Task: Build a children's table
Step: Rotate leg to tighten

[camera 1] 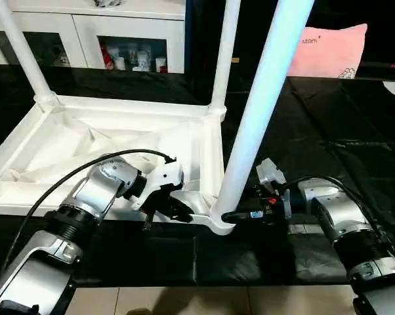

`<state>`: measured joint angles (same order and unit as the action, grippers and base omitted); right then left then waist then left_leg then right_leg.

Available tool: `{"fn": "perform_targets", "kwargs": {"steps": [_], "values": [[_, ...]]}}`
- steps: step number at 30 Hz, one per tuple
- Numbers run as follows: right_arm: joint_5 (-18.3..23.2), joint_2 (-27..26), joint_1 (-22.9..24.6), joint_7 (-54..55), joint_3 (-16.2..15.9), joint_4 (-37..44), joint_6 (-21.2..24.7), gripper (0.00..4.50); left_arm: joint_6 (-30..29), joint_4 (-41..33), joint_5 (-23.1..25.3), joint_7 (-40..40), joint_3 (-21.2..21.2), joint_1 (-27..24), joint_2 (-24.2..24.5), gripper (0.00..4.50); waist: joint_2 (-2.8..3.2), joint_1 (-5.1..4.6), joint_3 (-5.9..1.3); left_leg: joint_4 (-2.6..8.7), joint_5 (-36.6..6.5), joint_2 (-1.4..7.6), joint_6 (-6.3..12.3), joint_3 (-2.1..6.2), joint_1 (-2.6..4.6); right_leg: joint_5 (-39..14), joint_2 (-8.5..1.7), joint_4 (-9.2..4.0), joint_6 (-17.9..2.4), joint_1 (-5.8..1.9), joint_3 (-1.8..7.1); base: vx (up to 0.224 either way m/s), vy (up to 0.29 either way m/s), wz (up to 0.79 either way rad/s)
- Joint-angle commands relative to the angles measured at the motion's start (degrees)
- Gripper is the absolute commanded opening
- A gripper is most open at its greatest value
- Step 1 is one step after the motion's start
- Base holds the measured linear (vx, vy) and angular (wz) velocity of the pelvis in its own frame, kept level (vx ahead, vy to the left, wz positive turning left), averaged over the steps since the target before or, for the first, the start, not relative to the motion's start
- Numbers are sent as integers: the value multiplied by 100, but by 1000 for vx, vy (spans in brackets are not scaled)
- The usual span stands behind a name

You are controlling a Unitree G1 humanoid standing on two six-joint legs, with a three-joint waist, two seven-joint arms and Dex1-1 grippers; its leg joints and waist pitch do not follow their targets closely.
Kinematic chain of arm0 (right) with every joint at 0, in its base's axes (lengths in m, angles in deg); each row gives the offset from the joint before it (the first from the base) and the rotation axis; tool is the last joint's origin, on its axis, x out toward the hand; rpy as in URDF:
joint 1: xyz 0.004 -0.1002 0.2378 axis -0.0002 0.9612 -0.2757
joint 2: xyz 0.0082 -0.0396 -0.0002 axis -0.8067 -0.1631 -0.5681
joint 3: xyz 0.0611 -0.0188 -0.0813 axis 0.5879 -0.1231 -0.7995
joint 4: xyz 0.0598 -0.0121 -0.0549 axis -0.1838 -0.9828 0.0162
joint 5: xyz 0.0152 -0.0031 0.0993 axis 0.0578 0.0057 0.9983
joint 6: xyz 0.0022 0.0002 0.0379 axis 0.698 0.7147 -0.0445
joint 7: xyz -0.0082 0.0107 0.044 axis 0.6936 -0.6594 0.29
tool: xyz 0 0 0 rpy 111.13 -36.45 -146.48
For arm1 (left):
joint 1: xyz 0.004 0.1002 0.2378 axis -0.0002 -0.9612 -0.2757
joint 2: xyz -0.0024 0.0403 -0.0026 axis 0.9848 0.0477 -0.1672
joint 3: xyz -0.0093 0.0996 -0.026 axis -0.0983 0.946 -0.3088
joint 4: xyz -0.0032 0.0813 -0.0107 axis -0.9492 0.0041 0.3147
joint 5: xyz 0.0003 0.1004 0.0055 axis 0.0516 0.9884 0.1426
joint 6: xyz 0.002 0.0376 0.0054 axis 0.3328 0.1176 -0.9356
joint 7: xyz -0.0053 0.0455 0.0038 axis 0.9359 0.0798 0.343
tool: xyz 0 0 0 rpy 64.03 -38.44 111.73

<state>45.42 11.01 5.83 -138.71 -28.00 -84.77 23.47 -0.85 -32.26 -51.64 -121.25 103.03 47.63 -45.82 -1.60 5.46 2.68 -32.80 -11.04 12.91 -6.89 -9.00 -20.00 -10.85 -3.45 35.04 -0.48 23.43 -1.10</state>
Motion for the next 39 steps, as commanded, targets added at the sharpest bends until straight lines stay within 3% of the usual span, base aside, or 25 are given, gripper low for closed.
{"fn": "perform_targets", "kwargs": {"steps": [1,10,12,15,16,18,21,23,25,27,29,30,31,33,36,39], "values": [[92,39,-68,-170,-19,44,82,213,17,-163,-47,-308,173,-42,-69,0,-4,-16,-364,303,-541,-15,399,-144,0,-102,-268,-288,-1535,-349,107,0,0,0],[151,0,125,-181,-80,253,286,205,-103,-146,10,-92,181,-74,-65,0,-20,-12,-370,292,-443,-22,419,-145,-6,13,-257,-271,-1526,-362,108,0,0,0],[47,-133,196,208,-87,263,392,204,-189,18,119,363,109,-52,-188,0,-27,-9,-359,296,-488,-22,400,-144,-6,-86,-264,-286,-1497,-354,108,0,0,0],[-53,-326,211,656,-49,132,407,204,-372,129,79,702,-23,-2,-377,0,-34,-39,-319,324,-830,-33,244,-139,-1,-773,-277,-358,-1375,-323,118,0,0,0],[-152,-648,161,1390,56,-111,525,204,-577,237,46,1083,-147,67,-609,0,-36,-46,-320,329,-908,-35,205,-134,4,-951,-286,-370,-1330,-322,123,0,0,0],[-243,-926,83,2026,143,-322,578,204,-753,329,32,1421,-237,127,-824,0,-31,-125,-257,382,-1377,-53,17,-109,22,-1973,-290,-469,-1045,-276,124,0,0,0],[-338,-1451,-177,3142,316,-771,705,204,-1061,526,44,2068,-374,246,-1234,0,-27,-240,-261,413,-1684,-66,-82,-49,31,-2639,-306,-530,-775,-277,115,0,0,0],[-357,-1763,-341,3721,395,-973,827,204,-1179,703,59,2509,-480,346,-1481,0,-37,-313,-279,416,-1670,-78,-74,-33,9,-2649,-296,-537,-726,-290,105,0,0,0],[-409,-2021,-501,4253,453,-1144,885,203,-1231,922,43,3009,-657,483,-1720,0,-29,-376,-277,401,-1616,-93,-94,-47,13,-2490,-272,-534,-781,-255,115,0,0,0],[-481,-2358,-760,4950,598,-1434,918,202,-1105,1333,28,3947,-1038,751,-2061,0,-41,-374,-283,378,-1668,-104,-57,-61,50,-2527,-269,-564,-789,-225,115,0,0,0],[-550,-2530,-918,5297,637,-1586,819,202,-905,1600,16,4666,-1305,941,-2251,0,-48,-354,-299,375,-1577,-97,-8,-68,44,-2328,-268,-546,-834,-234,131,0,0,0],[-565,-2591,-978,5348,641,-1638,676,202,-803,1708,16,4984,-1415,1024,-2325,0,-90,-344,-302,373,-1495,-96,37,-81,33,-2100,-254,-540,-874,-238,134,0,0,0],[-566,-2599,-985,5354,641,-1644,657,202,-790,1722,16,5026,-1429,1035,-2334,0,-67,-324,-316,367,-1452,-97,46,-82,40,-1986,-265,-525,-908,-240,136,0,0,0],[-591,-2587,-985,5309,640,-1638,571,202,-764,1740,58,5110,-1444,1048,-2343,0,-84,-297,-342,354,-1169,-87,156,-98,18,-1299,-258,-464,-1068,-282,142,0,0,0],[-677,-2455,-915,5262,703,-1630,420,266,-809,1754,156,4987,-1442,1005,-2284,0,-84,-270,-360,337,-747,-96,303,-113,-10,-588,-262,-400,-1246,-333,142,0,0,0],[-713,-2299,-847,5181,743,-1645,312,305,-787,1854,222,4734,-1375,986,-2218,0,-76,-258,-340,349,-779,-89,331,-119,-3,-622,-270,-413,-1302,-336,137,0,0,0]]}}
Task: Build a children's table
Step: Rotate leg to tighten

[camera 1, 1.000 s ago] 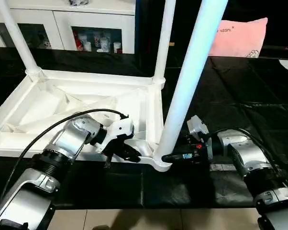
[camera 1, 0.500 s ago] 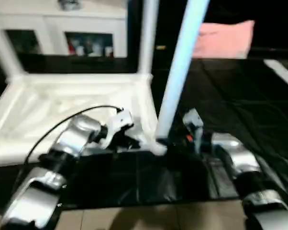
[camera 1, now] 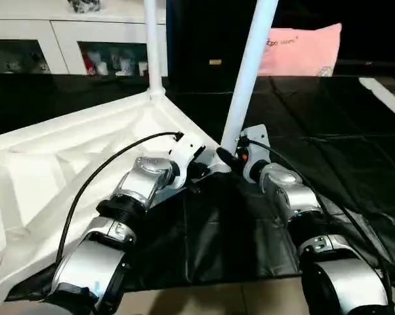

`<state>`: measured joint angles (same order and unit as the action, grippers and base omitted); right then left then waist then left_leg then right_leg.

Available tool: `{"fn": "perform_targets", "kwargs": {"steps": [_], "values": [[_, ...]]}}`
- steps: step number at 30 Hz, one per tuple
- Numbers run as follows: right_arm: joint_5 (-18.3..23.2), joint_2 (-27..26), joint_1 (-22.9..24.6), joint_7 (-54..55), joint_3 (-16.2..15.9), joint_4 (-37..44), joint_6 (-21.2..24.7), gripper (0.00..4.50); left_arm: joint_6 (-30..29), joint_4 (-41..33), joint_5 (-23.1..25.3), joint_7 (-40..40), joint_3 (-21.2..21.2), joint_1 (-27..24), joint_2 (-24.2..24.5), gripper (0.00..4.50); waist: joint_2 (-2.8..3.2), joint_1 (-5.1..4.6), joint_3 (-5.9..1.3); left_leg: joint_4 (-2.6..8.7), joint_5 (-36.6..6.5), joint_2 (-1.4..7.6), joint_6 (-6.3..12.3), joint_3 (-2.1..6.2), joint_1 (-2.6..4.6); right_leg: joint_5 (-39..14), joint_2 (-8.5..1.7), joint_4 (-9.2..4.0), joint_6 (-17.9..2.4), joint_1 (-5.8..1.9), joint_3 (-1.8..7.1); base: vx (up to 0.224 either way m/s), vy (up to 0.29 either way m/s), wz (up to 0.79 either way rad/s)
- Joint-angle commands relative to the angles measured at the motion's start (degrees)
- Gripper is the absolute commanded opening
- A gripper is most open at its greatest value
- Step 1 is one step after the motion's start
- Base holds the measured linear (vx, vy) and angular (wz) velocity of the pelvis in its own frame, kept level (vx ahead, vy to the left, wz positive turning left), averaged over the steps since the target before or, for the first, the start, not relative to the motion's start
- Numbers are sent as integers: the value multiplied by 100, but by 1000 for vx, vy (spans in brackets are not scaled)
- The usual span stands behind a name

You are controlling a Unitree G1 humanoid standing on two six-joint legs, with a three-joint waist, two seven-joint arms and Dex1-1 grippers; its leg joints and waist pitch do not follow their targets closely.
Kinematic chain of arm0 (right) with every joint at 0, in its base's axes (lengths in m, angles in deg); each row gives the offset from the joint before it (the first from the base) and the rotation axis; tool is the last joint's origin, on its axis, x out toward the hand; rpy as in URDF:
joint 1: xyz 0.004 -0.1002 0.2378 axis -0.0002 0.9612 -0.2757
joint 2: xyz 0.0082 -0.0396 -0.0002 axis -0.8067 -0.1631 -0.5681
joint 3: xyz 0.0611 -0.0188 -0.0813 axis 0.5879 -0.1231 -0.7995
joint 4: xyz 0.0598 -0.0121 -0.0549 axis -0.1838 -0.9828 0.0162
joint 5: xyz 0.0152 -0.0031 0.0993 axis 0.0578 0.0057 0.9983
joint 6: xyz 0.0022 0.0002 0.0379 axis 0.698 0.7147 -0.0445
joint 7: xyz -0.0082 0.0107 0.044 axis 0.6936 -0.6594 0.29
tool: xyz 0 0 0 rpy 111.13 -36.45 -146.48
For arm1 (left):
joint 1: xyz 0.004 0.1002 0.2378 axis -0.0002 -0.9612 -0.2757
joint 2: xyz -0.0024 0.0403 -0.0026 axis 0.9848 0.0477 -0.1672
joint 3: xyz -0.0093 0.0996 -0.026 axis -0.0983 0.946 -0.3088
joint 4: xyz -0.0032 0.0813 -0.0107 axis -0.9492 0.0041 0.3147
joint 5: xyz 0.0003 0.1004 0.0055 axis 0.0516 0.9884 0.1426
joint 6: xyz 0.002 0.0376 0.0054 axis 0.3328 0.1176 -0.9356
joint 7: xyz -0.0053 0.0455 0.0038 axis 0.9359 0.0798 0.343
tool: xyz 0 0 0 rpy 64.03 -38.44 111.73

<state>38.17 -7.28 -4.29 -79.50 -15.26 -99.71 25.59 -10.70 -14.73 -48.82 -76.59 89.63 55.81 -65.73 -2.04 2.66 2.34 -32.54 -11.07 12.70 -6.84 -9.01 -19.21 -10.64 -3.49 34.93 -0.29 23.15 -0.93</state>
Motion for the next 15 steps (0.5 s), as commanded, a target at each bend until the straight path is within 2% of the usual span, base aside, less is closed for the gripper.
{"fn": "perform_targets", "kwargs": {"steps": [1,3,4,5,6,8,10,12,14,15], "values": [[28,-406,201,-794,-511,-129,107,314,210,89,-27,113,41,136,-185,0,-31,21,-301,326,-832,-67,316,-120,-78,-735,-264,-413,-1310,-304,120,0,0,0],[52,-235,304,-985,-493,-47,75,325,220,46,5,-87,153,61,-103,0,-17,28,-291,342,-1027,-52,278,-113,-66,-1037,-275,-437,-1249,-295,125,0,0,0],[52,-235,304,-985,-493,-47,75,339,220,46,5,-87,153,61,-103,0,-23,29,-287,347,-1057,-49,274,-111,-69,-1078,-274,-446,-1235,-298,123,0,0,0],[68,-20,434,-1290,-521,99,19,339,251,1,16,-272,212,-9,-10,0,-16,41,-287,347,-1062,-49,261,-109,-67,-1092,-276,-448,-1215,-301,126,0,0,0],[74,122,523,-1514,-559,214,-45,360,328,-29,38,-407,262,-52,62,0,-4,51,-292,344,-1034,-46,276,-108,-68,-1007,-274,-439,-1221,-311,129,0,0,0],[68,423,674,-1925,-613,401,-131,365,388,-100,73,-682,354,-124,223,0,-8,70,-295,337,-1017,-47,325,-116,-70,-866,-266,-437,-1253,-317,130,0,0,0],[69,778,808,-2365,-644,586,-331,402,533,-195,114,-1082,482,-210,443,0,-5,69,-293,340,-1027,-41,353,-108,-97,-832,-275,-428,-1280,-336,126,0,0,0],[109,929,860,-2607,-626,685,-423,408,668,-223,151,-1276,543,-249,554,0,-1,44,-301,337,-996,-46,343,-102,-94,-781,-264,-428,-1315,-341,117,0,0,0],[253,1300,1008,-3327,-632,1032,-590,413,986,-360,143,-1962,705,-386,850,0,-8,26,-314,320,-960,-32,407,-103,-99,-656,-274,-408,-1406,-344,121,0,0,0],[263,1333,1023,-3393,-641,1067,-606,413,999,-378,132,-2018,711,-397,873,0,3,40,-318,315,-907,-27,438,-103,-97,-552,-271,-402,-1437,-349,121,0,0,0]]}}
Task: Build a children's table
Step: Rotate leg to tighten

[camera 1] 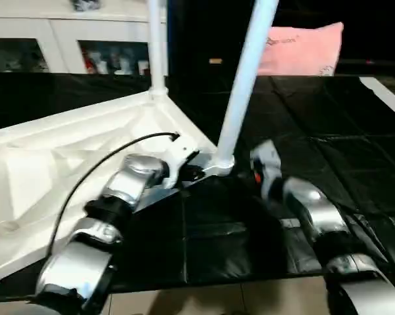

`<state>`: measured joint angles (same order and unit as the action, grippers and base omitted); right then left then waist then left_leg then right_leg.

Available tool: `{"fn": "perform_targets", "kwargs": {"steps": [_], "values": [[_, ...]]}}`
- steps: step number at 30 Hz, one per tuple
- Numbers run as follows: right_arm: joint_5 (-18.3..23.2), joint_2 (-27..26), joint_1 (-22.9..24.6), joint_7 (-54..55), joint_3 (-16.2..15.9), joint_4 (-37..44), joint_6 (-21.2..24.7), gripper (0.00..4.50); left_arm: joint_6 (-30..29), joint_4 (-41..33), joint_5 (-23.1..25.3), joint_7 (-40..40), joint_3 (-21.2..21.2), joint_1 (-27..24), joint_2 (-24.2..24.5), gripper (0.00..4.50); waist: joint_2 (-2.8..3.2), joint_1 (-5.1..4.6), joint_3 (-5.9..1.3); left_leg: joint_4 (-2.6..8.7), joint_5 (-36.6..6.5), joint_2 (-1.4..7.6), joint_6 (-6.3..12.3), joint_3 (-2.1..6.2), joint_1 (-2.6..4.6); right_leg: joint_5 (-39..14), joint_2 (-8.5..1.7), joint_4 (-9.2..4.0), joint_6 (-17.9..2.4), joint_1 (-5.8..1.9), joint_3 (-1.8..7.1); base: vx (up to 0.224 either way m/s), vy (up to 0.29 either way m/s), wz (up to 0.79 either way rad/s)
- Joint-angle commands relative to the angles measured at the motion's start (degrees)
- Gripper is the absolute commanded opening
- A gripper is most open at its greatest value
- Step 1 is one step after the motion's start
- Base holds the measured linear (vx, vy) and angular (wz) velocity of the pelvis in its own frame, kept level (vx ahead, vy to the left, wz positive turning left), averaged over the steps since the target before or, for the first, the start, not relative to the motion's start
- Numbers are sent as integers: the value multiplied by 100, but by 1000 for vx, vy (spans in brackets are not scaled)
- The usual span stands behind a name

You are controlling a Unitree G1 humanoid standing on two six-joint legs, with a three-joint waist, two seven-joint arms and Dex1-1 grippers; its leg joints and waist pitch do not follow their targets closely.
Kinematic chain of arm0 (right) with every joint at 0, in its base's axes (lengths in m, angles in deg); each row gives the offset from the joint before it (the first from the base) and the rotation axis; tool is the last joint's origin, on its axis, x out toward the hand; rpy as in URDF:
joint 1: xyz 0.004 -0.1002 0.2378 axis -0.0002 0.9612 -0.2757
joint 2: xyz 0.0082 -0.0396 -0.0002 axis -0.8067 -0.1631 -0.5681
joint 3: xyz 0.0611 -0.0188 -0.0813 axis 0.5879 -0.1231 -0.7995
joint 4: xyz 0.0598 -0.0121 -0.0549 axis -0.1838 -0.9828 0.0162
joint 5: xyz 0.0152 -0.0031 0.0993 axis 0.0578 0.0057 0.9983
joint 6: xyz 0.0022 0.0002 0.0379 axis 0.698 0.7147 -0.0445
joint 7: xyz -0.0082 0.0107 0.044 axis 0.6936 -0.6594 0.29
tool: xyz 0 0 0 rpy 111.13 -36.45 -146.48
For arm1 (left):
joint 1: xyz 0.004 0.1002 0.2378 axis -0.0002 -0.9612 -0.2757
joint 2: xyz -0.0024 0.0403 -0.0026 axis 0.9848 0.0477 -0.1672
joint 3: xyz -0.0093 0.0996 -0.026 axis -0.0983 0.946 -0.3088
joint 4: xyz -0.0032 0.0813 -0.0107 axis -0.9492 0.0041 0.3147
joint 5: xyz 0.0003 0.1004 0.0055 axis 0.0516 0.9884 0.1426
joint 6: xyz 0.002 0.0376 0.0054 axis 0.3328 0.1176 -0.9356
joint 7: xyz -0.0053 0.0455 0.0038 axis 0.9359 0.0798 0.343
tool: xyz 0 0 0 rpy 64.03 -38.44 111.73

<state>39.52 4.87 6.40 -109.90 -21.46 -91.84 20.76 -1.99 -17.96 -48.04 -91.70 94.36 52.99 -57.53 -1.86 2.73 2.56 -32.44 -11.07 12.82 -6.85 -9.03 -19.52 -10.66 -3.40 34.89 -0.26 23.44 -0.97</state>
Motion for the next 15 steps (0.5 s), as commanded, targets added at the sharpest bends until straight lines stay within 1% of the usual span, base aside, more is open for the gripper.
{"fn": "perform_targets", "kwargs": {"steps": [1,2,3,4,5,6,7,8,9,13,15], "values": [[134,143,-35,-404,-28,309,-135,413,137,-68,44,-545,242,-123,69,0,-16,32,-345,295,-845,-34,465,-113,-60,-418,-272,-383,-1470,-368,129,0,0,0],[194,306,34,-762,-84,491,-154,413,160,-173,-35,-851,273,-178,187,0,-10,37,-340,292,-778,-36,507,-117,-65,-255,-262,-365,-1531,-362,124,0,0,0],[268,473,70,-1145,-143,625,-165,413,238,-318,-128,-1293,356,-248,353,0,-18,51,-339,286,-760,-35,544,-118,-70,-198,-262,-354,-1561,-369,121,0,0,0],[269,475,70,-1148,-143,626,-166,413,240,-319,-129,-1296,357,-248,355,0,-38,53,-347,280,-737,-34,573,-123,-67,-167,-261,-348,-1573,-367,120,0,0,0],[306,542,66,-1315,-166,654,-173,413,263,-402,-183,-1525,403,-282,439,0,-27,64,-336,282,-683,-20,597,-129,-74,-114,-264,-337,-1596,-353,123,0,0,0],[336,600,59,-1466,-184,667,-191,413,275,-478,-229,-1727,440,-310,512,0,-13,83,-343,280,-695,-9,593,-133,-64,-110,-260,-324,-1628,-349,115,0,0,0],[351,648,46,-1591,-202,670,-208,413,281,-540,-262,-1886,468,-330,572,0,-14,107,-333,273,-716,-1,579,-152,-53,-115,-253,-325,-1653,-322,110,0,0,0],[370,708,16,-1771,-215,667,-227,413,268,-627,-298,-2103,509,-357,662,0,-10,118,-332,277,-734,7,570,-150,-50,-120,-254,-319,-1669,-322,107,0,0,0],[383,748,-2,-1889,-224,668,-240,413,266,-683,-318,-2244,535,-376,722,0,-18,148,-340,273,-742,16,554,-149,-52,-138,-265,-303,-1677,-327,103,0,0,0],[460,808,-31,-2110,-243,716,-215,413,225,-815,-354,-2518,586,-425,839,0,-20,224,-341,263,-641,8,527,-164,-42,20,-260,-283,-1659,-320,109,0,0,0],[508,832,-39,-2236,-265,768,-167,413,198,-908,-377,-2665,621,-461,908,0,-25,235,-341,267,-621,1,514,-159,-54,19,-259,-278,-1629,-331,106,0,0,0]]}}
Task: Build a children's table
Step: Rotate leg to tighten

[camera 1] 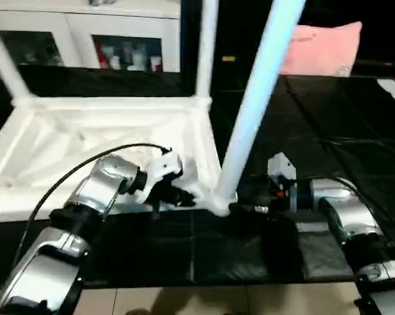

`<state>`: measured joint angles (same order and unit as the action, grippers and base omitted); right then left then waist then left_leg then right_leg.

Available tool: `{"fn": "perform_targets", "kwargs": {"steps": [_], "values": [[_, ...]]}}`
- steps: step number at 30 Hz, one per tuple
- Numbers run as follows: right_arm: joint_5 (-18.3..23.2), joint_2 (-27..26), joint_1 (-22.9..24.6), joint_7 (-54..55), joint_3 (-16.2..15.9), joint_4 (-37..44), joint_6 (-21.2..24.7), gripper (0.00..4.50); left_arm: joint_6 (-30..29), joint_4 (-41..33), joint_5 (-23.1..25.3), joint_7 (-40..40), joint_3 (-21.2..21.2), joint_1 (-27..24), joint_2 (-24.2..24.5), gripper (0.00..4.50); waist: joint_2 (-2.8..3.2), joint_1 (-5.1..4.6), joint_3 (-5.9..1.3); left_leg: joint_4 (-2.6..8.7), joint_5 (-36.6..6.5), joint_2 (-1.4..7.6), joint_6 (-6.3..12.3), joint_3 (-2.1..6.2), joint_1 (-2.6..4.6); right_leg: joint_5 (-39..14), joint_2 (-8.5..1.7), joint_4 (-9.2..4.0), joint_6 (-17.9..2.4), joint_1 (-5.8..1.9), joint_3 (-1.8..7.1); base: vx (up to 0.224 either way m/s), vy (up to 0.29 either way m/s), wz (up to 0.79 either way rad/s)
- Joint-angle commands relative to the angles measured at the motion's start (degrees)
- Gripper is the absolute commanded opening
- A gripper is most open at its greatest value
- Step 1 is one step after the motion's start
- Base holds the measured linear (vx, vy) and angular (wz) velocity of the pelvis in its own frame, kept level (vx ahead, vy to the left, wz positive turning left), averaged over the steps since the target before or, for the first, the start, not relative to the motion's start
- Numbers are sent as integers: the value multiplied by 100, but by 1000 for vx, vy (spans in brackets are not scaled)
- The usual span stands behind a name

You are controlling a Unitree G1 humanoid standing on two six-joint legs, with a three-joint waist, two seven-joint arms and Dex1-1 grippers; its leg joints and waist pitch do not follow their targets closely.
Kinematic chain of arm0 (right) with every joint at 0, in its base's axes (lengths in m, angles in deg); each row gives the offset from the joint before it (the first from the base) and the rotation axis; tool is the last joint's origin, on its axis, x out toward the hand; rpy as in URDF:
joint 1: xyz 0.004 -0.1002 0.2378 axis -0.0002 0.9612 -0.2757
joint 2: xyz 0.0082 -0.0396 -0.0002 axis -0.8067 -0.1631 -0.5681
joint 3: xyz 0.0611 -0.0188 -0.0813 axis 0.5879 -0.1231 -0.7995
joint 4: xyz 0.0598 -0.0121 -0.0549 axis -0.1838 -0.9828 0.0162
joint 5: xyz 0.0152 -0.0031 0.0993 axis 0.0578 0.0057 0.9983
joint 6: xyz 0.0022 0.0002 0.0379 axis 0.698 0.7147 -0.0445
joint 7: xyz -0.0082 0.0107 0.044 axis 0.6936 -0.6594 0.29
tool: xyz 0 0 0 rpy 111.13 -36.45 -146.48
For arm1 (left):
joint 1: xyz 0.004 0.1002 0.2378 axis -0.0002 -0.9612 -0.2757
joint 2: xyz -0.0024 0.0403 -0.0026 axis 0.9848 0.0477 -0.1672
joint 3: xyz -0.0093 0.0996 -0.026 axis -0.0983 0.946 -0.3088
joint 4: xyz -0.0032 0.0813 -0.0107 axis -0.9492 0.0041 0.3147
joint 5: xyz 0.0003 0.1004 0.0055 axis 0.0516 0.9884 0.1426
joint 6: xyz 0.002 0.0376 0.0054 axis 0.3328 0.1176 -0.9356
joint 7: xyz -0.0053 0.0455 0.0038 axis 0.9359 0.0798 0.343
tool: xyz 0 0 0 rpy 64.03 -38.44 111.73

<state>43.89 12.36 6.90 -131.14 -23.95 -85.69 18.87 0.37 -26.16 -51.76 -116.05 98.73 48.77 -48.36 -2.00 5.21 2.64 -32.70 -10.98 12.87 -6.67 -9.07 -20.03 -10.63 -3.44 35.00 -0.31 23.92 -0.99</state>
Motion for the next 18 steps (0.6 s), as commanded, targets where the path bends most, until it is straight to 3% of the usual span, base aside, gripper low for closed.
{"fn": "perform_targets", "kwargs": {"steps": [1,4,18], "values": [[109,97,-105,-251,-57,195,90,413,-55,-187,-34,-377,223,-77,54,0,-12,-13,-351,291,-605,-8,494,-156,-4,22,-254,-287,-1613,-381,107,0,0,0],[145,74,-140,-459,-149,220,194,387,-140,-403,-113,-629,295,-147,146,0,-12,-16,-347,295,-634,-7,448,-152,-10,-149,-258,-298,-1552,-376,105,0,0,0],[242,-126,-256,-848,-343,98,386,252,-332,-852,-183,-868,441,-271,206,0,-19,7,-361,280,-535,-12,417,-148,-9,7,-259,-258,-1597,-382,101,0,0,0]]}}
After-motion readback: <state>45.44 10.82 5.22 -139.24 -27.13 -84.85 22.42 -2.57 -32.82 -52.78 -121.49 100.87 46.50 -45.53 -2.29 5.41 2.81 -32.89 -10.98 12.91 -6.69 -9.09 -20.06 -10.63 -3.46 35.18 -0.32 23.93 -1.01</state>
